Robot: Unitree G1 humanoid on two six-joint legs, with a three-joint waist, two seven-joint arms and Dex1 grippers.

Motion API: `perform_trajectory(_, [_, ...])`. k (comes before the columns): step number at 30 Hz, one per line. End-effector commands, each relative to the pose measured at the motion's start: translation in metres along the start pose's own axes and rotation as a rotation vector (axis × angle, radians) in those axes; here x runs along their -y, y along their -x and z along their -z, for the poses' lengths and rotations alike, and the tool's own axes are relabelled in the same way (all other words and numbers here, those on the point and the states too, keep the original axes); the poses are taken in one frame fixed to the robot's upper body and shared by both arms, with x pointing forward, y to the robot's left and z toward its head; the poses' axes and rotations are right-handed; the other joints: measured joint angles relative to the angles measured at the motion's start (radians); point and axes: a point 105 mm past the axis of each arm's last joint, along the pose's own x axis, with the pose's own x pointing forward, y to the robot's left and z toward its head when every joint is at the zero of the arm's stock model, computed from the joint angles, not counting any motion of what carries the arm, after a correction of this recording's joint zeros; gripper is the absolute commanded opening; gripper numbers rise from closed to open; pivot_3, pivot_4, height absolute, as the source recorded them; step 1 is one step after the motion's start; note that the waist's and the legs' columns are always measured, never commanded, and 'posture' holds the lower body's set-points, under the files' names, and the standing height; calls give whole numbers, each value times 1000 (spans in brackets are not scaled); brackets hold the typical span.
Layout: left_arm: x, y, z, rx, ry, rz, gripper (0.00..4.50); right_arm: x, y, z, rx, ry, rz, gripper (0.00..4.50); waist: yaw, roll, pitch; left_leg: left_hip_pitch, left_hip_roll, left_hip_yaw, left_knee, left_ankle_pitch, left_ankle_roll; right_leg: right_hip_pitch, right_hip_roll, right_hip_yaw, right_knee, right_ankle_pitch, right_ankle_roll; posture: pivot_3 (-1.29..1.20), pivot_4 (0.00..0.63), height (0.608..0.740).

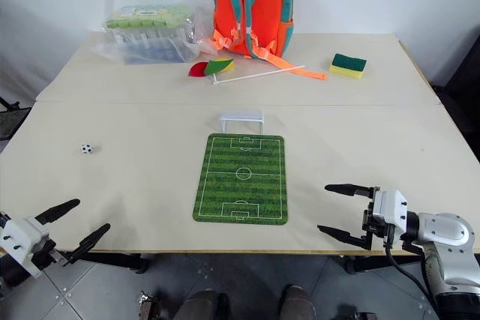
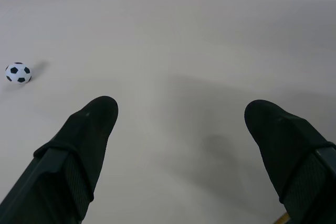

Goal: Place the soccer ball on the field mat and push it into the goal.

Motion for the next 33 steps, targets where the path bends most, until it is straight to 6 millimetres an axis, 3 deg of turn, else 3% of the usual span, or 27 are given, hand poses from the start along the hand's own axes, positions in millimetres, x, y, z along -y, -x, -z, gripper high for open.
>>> perform_trajectory(1, [-7,8,-1,5,41,-65,4449,-3,-7,-7,51,-6,-15,4500,0,0,0,0,0,0,0,0,0,0,0,0,0,0,0,0,150,740])
perform_trajectory(8, [-17,32,6,69,272,-295,4449,16,-26,-34,228,-82,114,4500,-2,0,0,0,2,0,1,-1,-1,0,1,1,0,0,0,0,150,740])
perform_trajectory(10, [-31,59,18,114,342,-571,4449,29,-33,-49,333,-54,195,4500,-3,0,0,0,2,0,1,-1,-1,0,2,1,0,0,0,0,150,740])
perform_trajectory(12, [-31,91,38,99,395,-815,4449,35,-40,-61,427,-13,226,4500,-4,-1,0,1,7,2,3,-3,-3,0,6,3,-1,1,-1,0,150,740])
perform_trajectory(15, [-23,101,48,83,425,-918,4449,37,-47,-65,461,6,218,4500,3,-1,0,1,9,2,3,-4,-4,-1,9,3,-1,1,-3,0,150,740])
perform_trajectory(19, [-28,87,36,138,443,-907,4449,36,-50,-58,446,2,204,4500,31,-4,-1,-1,9,2,6,-4,-3,-1,9,2,-1,1,-3,0,150,740])
perform_trajectory(23, [-49,56,15,188,433,-859,4449,39,-53,-53,436,10,191,4500,27,-4,-2,-2,10,2,15,-8,-2,0,9,3,2,1,-3,0,150,740])
perform_trajectory(27, [-79,13,-10,232,424,-804,4449,42,-56,-51,438,10,195,4500,21,-3,-2,-1,11,3,17,-8,-2,0,10,5,5,1,-3,0,150,740])
perform_trajectory(33, [-119,-55,-17,155,437,-717,4449,43,-62,-50,446,7,200,4500,19,-2,-2,0,11,5,16,-9,-3,-1,12,6,6,1,-4,0,150,740])
